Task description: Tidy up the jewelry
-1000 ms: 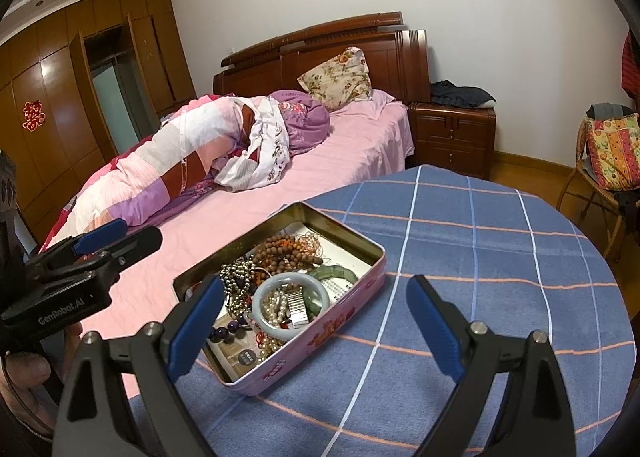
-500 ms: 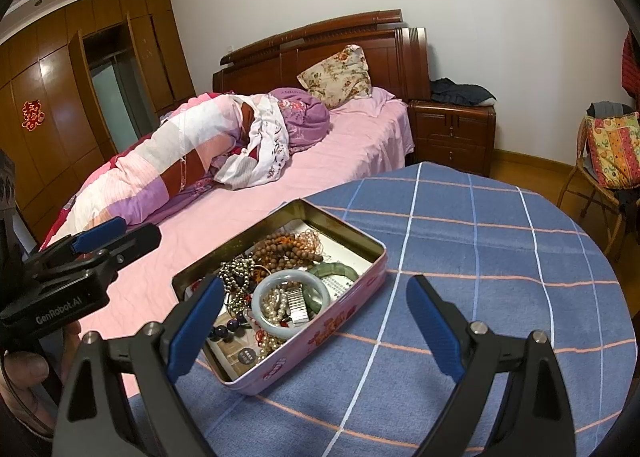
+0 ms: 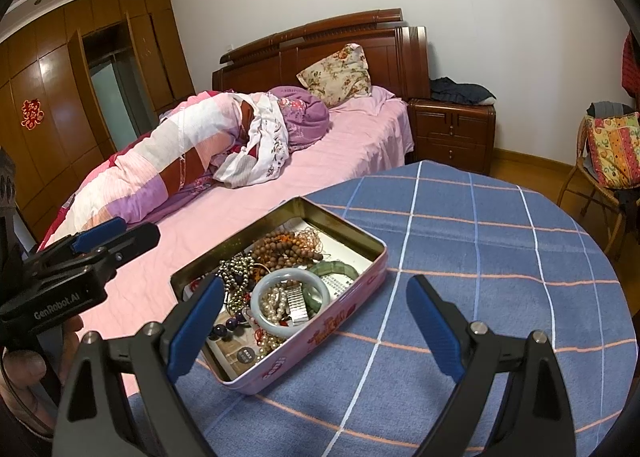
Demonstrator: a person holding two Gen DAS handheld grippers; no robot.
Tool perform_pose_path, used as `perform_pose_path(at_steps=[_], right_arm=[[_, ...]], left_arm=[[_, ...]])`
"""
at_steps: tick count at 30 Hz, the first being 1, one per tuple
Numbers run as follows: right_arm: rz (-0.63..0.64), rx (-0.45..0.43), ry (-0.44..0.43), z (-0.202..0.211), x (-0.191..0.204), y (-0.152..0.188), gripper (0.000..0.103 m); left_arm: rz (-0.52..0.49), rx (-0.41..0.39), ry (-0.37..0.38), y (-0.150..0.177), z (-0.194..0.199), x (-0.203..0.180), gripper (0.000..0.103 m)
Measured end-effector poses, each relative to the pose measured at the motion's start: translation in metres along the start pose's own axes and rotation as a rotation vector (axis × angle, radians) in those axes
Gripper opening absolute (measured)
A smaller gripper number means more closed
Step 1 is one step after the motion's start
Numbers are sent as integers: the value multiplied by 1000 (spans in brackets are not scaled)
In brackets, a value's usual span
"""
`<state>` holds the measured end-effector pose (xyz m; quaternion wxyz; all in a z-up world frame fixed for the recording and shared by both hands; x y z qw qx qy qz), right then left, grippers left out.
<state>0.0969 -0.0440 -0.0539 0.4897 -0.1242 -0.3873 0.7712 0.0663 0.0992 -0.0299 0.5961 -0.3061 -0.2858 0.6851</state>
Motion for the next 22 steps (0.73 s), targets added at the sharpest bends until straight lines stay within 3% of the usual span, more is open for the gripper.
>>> perform_pose_path(at_steps=[7,16,22], right_arm=[[1,1,1,-1,0,1,95],[-1,4,2,-2,0,4,95],[-2,8,6,-6,-2,6,95]], left_arm=[[0,11,-11,0,-3,4,75],[0,7,-86,2,-5,11,75],[-3,13,-64,2,-5,7,75]])
Point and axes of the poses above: each gripper's, at about its wrist camera, not at the fingertips, and z roughly against the way its jaws point, x to its left, y to its underside, the point moved 8 cm from there along -z, roughly the way its jaws point, and after that the axes turned 9 degrees about x, right-handed, at the moved point
